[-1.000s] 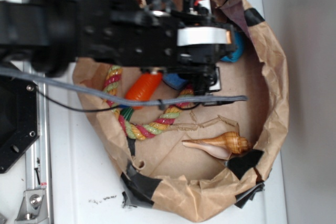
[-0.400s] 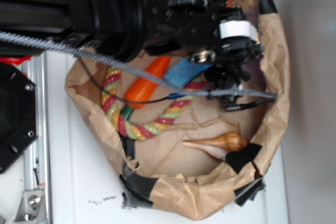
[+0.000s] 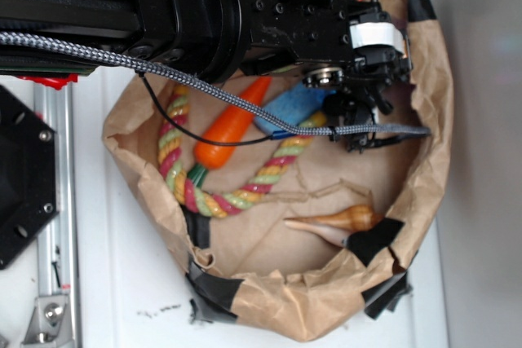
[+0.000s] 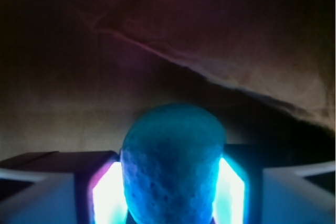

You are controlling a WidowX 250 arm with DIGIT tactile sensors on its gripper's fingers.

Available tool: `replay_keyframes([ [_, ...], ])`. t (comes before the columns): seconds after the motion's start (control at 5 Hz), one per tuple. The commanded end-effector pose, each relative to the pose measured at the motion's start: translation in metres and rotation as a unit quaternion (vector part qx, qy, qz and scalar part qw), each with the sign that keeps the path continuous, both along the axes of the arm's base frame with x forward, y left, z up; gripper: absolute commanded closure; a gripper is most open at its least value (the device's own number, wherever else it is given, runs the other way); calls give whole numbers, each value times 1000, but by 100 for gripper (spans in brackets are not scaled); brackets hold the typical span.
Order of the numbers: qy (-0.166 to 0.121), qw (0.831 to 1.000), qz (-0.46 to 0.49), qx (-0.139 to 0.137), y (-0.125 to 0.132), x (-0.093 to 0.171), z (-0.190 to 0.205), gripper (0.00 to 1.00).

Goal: Grab the blue ball.

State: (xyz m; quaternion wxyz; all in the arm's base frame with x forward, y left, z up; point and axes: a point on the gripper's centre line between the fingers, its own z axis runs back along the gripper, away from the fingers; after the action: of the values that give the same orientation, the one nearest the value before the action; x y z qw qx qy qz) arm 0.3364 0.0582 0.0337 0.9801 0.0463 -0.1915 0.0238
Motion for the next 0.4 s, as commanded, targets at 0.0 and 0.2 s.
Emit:
replay_keyframes([
  [0.0, -41, 998, -39, 21, -11, -17, 84, 100],
  [0.2, 21, 987, -160, -19, -33, -36, 122, 100],
])
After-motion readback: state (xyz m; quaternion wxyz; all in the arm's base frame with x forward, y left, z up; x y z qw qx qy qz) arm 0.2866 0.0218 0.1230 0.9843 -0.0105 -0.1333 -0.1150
